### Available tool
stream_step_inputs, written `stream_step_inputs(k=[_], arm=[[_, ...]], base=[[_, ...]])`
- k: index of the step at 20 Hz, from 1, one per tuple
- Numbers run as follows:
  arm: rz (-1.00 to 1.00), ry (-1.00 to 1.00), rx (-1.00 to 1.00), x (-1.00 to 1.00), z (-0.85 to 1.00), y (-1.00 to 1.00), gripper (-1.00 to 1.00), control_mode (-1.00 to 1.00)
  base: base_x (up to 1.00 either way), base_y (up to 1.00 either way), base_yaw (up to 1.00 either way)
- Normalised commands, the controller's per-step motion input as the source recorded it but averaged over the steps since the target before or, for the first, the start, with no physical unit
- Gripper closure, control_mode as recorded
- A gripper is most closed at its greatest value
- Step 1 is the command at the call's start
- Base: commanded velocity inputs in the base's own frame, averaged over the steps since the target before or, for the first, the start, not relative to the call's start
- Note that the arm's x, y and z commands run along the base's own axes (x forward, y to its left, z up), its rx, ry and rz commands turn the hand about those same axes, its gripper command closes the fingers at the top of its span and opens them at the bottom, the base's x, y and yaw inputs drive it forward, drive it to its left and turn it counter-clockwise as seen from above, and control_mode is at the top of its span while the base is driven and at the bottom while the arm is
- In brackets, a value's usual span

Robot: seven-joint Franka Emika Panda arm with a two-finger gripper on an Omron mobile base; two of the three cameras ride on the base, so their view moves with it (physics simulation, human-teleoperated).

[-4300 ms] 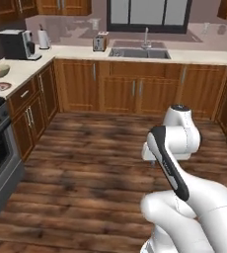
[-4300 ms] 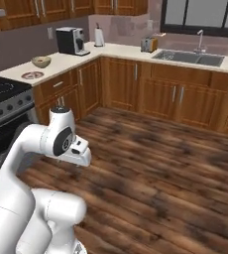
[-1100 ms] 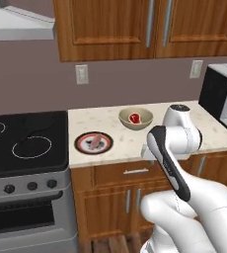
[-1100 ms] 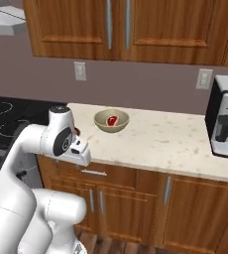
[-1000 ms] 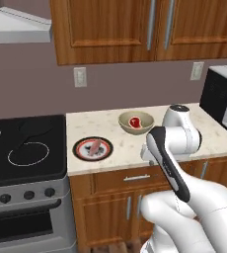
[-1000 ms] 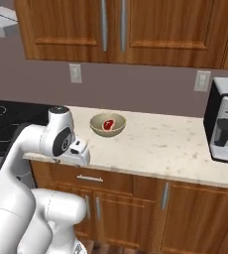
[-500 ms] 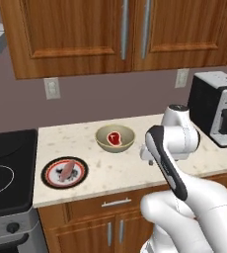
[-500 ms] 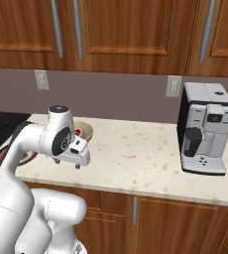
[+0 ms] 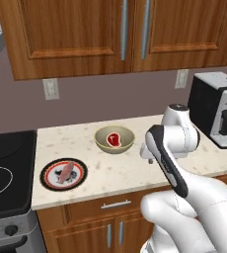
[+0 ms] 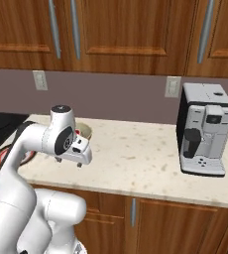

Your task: Place one of the steaks on the plate and the other in the bowl. Then place the bowl in the fridge.

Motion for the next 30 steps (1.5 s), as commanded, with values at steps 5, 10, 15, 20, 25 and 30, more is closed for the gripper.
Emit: stream_step_inputs(k=[5, 10, 15, 20, 25, 30], arm=[[0.01, 0.04, 0.15, 0.86, 0.01, 0.01, -1.0, -1.0], [-0.07, 0.0, 0.18, 0.92, 0.15, 0.16, -1.0, -1.0], [-0.03, 0.01, 0.0, 0.54, 0.27, -0.13, -1.0, -1.0], [-0.05, 0.05, 0.0, 0.69, 0.15, -0.15, -1.0, -1.0], [-0.07, 0.0, 0.0, 0.85, -0.29, -0.04, -1.0, -1.0], [-0.02, 0.0, 0.0, 0.98, -0.21, 0.0, -1.0, -1.0]], base=[[0.0, 0.0, 0.0], [0.0, 0.0, 0.0], [0.0, 0.0, 0.0], [0.0, 0.0, 0.0], [0.0, 0.0, 0.0], [0.0, 0.0, 0.0]])
